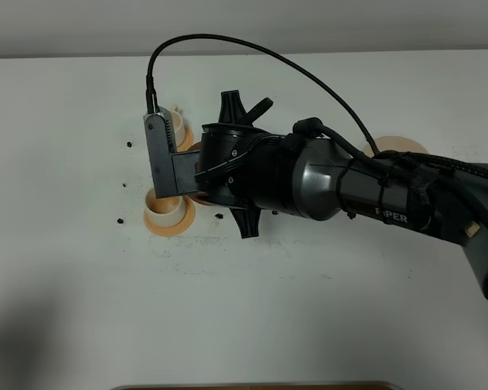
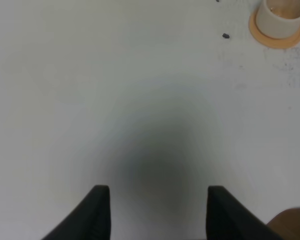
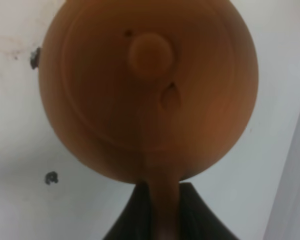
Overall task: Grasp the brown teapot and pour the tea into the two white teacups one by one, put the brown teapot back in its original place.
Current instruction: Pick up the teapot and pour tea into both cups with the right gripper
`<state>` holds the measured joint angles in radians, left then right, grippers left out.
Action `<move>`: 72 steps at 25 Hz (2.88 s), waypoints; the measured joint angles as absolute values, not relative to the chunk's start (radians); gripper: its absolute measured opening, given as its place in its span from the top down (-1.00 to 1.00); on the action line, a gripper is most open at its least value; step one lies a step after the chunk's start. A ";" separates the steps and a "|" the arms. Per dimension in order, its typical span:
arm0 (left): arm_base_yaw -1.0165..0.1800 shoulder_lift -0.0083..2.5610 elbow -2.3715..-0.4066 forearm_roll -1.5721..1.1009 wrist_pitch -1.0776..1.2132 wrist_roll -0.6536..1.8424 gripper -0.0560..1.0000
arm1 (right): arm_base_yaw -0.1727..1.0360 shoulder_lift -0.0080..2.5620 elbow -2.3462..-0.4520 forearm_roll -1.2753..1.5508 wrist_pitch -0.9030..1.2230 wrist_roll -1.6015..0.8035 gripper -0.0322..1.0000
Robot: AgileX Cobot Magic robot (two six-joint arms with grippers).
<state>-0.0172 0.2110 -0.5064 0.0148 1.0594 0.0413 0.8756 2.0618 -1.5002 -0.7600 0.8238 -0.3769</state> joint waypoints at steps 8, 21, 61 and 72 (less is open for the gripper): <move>-0.017 0.211 -0.506 0.015 1.059 0.041 0.02 | 0.876 2.062 -1.500 -0.772 0.824 -0.382 0.71; -0.017 0.211 -0.506 0.015 1.059 0.041 0.02 | 0.877 2.062 -1.500 -0.786 0.820 -0.381 0.71; -0.017 0.211 -0.506 0.015 1.059 0.041 0.02 | 0.930 2.105 -1.501 -0.938 0.877 -0.380 0.71; -0.017 0.211 -0.506 0.015 1.059 0.041 0.02 | 0.937 2.105 -1.501 -0.985 0.880 -0.381 0.71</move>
